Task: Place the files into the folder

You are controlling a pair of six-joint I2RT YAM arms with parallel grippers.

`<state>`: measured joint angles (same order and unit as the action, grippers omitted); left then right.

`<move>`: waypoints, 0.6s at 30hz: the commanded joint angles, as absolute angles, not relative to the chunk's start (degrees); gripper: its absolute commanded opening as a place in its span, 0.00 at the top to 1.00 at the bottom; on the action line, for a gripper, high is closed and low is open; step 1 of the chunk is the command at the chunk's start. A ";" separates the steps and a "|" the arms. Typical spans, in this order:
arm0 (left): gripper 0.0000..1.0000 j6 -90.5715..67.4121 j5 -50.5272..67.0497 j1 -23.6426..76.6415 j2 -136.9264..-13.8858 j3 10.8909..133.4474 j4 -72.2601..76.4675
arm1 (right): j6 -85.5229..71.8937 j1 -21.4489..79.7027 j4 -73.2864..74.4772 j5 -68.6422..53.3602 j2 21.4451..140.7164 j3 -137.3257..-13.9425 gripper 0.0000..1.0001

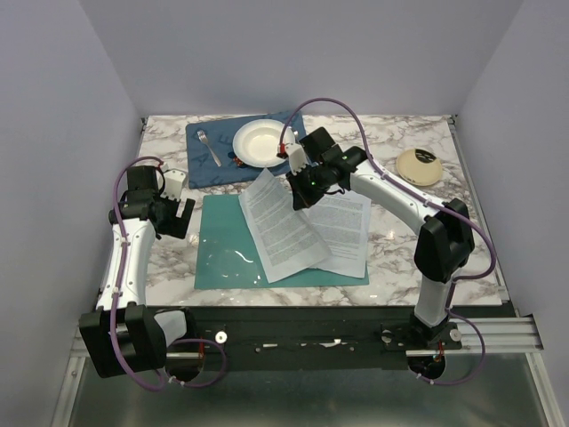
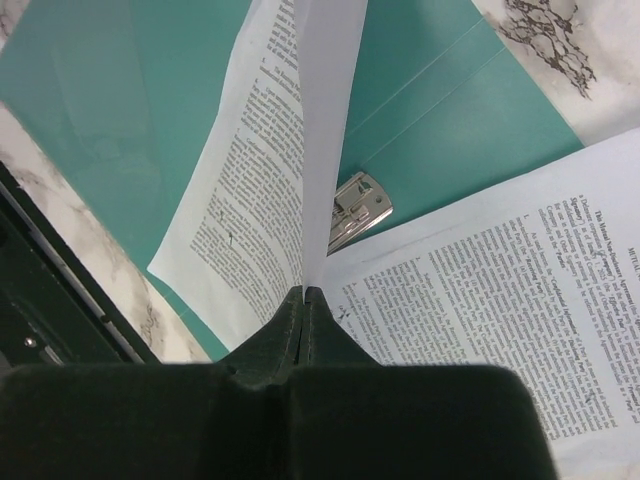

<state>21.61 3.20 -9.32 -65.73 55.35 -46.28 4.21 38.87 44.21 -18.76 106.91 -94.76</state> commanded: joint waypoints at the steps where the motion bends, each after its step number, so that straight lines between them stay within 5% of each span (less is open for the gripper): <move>1: 0.01 22.76 2.72 -9.67 -65.48 55.02 -45.79 | 2.47 38.76 42.19 -22.41 106.52 -95.01 0.99; 18: 0.01 22.94 2.02 -9.76 -64.60 54.23 -45.44 | -4.13 39.20 37.09 -26.46 111.09 -98.08 0.99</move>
<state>21.63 3.07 -9.32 -65.73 55.05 -46.02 -1.50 38.89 39.90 -24.49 109.34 -96.27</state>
